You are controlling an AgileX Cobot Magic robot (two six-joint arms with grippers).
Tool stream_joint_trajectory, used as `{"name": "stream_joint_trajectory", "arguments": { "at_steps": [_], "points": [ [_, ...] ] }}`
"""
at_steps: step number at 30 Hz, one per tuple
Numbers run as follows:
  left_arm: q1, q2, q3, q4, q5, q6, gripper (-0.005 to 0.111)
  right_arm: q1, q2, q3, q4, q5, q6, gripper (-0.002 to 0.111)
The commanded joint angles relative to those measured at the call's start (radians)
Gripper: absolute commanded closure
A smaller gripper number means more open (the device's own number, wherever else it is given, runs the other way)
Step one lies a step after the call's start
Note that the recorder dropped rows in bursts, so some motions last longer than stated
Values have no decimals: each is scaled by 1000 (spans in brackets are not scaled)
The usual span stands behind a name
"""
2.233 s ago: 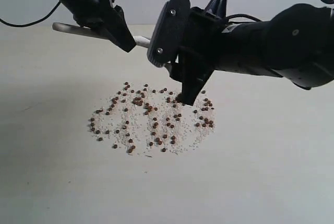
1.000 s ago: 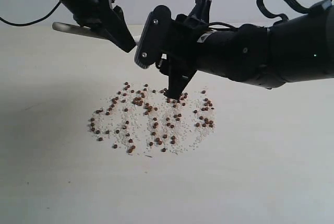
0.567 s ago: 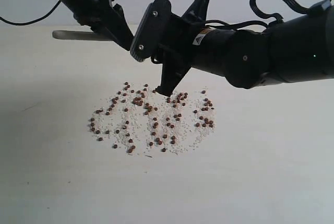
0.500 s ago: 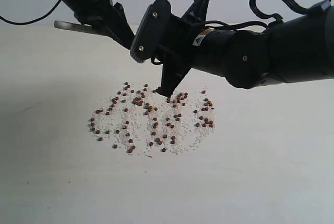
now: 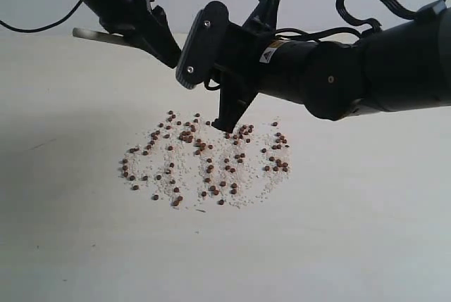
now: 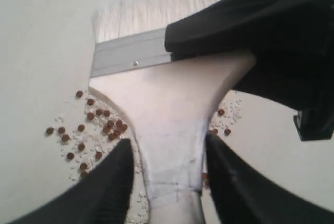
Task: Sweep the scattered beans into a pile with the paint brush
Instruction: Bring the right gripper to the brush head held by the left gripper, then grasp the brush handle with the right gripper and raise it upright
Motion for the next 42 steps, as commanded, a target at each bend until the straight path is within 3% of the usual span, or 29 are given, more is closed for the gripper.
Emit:
{"name": "stream_joint_trajectory", "arguments": {
  "at_steps": [1, 4, 7, 17, 24, 28, 32, 35, 38, 42],
  "points": [
    [-3, -7, -7, -8, -45, 12, 29, 4, -1, -7, 26, -17, 21, 108],
    [-3, -9, -7, 51, -46, 57, 15, 4, -1, -7, 45, -17, 21, 108],
    [-3, -23, -7, 125, -56, 65, 15, 2, -1, -7, 53, -17, 21, 108],
    [15, -134, -7, 163, -213, 72, 15, 2, -1, -7, 103, -17, 16, 108],
    [15, -223, -7, 189, -203, 75, 15, 2, -1, -7, 116, -48, 68, 108],
    [23, -274, -7, 179, -192, 52, 15, 2, -1, -7, 251, -127, 83, 108],
    [64, -317, -7, 62, -117, 103, 15, -15, -20, -7, 330, -139, 99, 108],
    [135, -335, -5, -66, -7, 152, 15, -58, -52, 2, 335, -109, 166, 108],
    [251, -341, 49, -260, 14, 200, 15, -103, -101, 32, 337, -107, 207, 108],
    [385, -344, 219, -539, 14, 370, 15, -139, -178, 83, 319, -91, 214, 108]
  ]
}}
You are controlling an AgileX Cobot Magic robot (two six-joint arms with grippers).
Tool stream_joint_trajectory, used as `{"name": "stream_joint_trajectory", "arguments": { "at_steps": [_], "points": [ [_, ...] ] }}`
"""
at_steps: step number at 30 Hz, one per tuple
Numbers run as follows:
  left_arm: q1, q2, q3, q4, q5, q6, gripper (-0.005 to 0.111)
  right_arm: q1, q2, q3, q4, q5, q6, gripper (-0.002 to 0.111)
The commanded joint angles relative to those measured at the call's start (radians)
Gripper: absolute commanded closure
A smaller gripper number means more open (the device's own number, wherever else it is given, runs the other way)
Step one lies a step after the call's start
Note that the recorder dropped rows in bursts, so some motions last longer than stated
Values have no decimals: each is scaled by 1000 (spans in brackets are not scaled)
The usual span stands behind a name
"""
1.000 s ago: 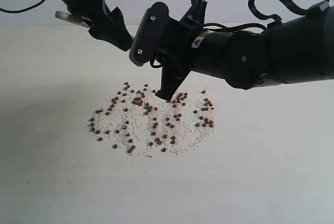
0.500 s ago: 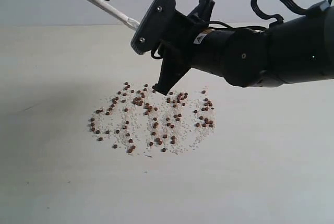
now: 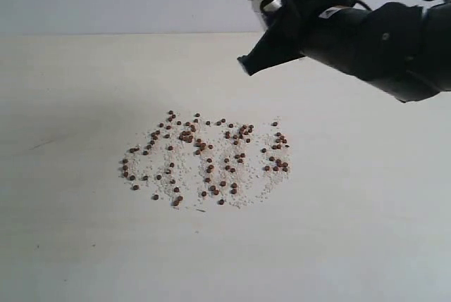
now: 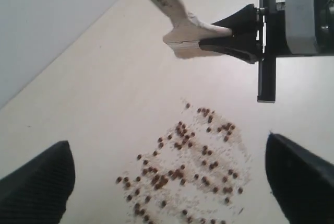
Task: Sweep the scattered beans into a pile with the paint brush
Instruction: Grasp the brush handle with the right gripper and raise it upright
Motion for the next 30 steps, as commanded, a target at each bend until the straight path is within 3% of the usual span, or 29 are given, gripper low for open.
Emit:
{"name": "stream_joint_trajectory", "arguments": {
  "at_steps": [1, 4, 7, 11, 14, 22, 26, 30],
  "points": [
    [124, -5, 188, -296, 10, 189, 15, -27, -92, 44, -25, 10, 17, 108],
    [136, 2, 307, -393, 10, 305, 15, -27, -150, 50, -37, 53, 20, 108],
    [121, 18, 402, -400, 10, 394, 15, -27, -206, 50, -82, 107, 71, 108],
    [100, 42, 471, -481, 10, 467, 15, -27, -250, 50, -87, 153, 121, 108],
    [80, 43, 491, -550, 10, 467, 15, -36, -284, 50, -93, 213, 135, 108],
    [30, 43, 493, -523, 10, 485, 15, -166, -404, 32, -247, 565, 60, 108],
    [10, 43, 493, -523, 10, 485, 15, -253, -394, -28, -200, 827, -66, 108],
    [10, 43, 493, -513, 10, 485, 15, -340, -352, -69, -35, 1004, -192, 108]
  ]
}}
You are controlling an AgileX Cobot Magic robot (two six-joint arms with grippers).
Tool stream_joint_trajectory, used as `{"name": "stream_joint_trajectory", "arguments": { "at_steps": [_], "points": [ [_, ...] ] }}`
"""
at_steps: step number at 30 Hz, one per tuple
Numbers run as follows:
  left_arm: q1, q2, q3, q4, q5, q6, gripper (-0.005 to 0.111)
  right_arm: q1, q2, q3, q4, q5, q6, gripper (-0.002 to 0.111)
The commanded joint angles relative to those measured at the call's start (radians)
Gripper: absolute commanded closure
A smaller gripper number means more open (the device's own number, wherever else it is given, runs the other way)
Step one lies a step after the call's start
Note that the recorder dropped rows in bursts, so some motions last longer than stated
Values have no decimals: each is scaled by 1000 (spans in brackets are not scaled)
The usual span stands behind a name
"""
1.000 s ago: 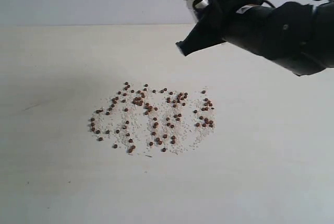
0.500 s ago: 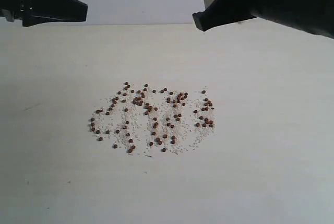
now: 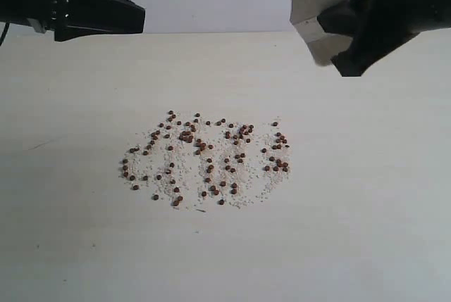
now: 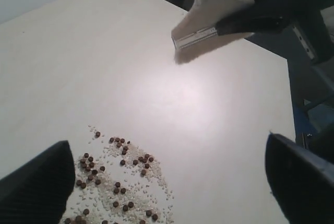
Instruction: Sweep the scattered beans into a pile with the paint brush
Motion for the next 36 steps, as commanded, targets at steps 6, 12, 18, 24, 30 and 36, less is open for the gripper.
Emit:
{"name": "stream_joint_trajectory", "arguments": {
  "at_steps": [6, 12, 18, 24, 30, 36],
  "points": [
    [-5, -4, 5, 13, 2, 5, 15, -201, 111, -36, 591, 296, -415, 108],
    [-22, -4, 9, 26, 2, 25, 15, -291, 169, -12, 936, 580, -674, 108],
    [-21, -4, 24, -23, 2, 85, 15, -329, 250, -12, 991, 774, -742, 108],
    [-21, -4, 70, -54, 2, 204, 15, -327, 315, -12, 1012, 774, -765, 108],
    [-72, -4, 114, -106, 2, 249, 15, -327, 448, -12, 1118, 774, -856, 108],
    [-182, -4, 114, -143, -124, 251, 34, -327, 552, -12, 1140, 774, -941, 108]
  ]
}}
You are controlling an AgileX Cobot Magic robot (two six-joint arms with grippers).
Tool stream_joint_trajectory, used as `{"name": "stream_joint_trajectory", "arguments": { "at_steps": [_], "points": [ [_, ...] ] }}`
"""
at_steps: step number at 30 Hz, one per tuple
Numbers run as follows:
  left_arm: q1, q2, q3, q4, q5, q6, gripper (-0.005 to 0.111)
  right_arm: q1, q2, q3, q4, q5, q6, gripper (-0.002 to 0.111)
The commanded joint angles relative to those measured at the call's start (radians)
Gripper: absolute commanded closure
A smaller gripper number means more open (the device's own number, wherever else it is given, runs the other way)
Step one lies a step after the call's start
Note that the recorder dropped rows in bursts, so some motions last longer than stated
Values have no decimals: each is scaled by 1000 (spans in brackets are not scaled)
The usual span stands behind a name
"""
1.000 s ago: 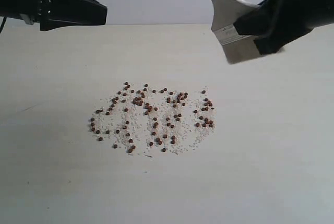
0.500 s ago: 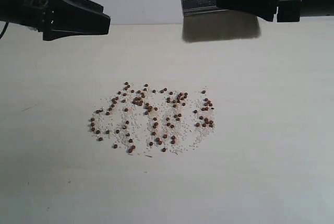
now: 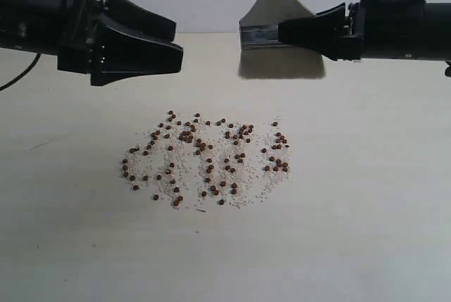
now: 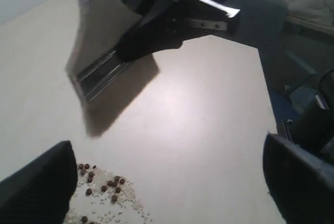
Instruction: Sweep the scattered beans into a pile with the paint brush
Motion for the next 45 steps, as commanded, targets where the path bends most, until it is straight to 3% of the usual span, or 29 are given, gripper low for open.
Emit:
{"name": "stream_joint_trajectory", "arguments": {
  "at_steps": [1, 3, 5, 8, 10, 21, 45],
  "points": [
    [-63, -4, 4, -27, -167, 7, 47, -4, 45, 2, 37, 13, -47, 108],
    [-71, 4, 4, -48, -170, 9, 61, -4, 47, 2, 42, 13, -68, 108],
    [-71, 8, 4, -55, -172, 9, 59, -4, 47, 2, 44, 13, -76, 108],
    [-71, 41, 4, -88, -163, 9, 39, 14, 47, 2, 41, 13, -109, 108],
    [-71, 67, 4, -112, -150, 9, 34, 30, 47, 0, 48, 13, -134, 108],
    [-86, 112, 4, -149, -123, 127, 34, 106, 63, -60, 48, 13, -127, 108],
    [-86, 194, 2, -272, -158, 275, 34, 118, 60, -123, -4, 13, -86, 108]
  ]
}}
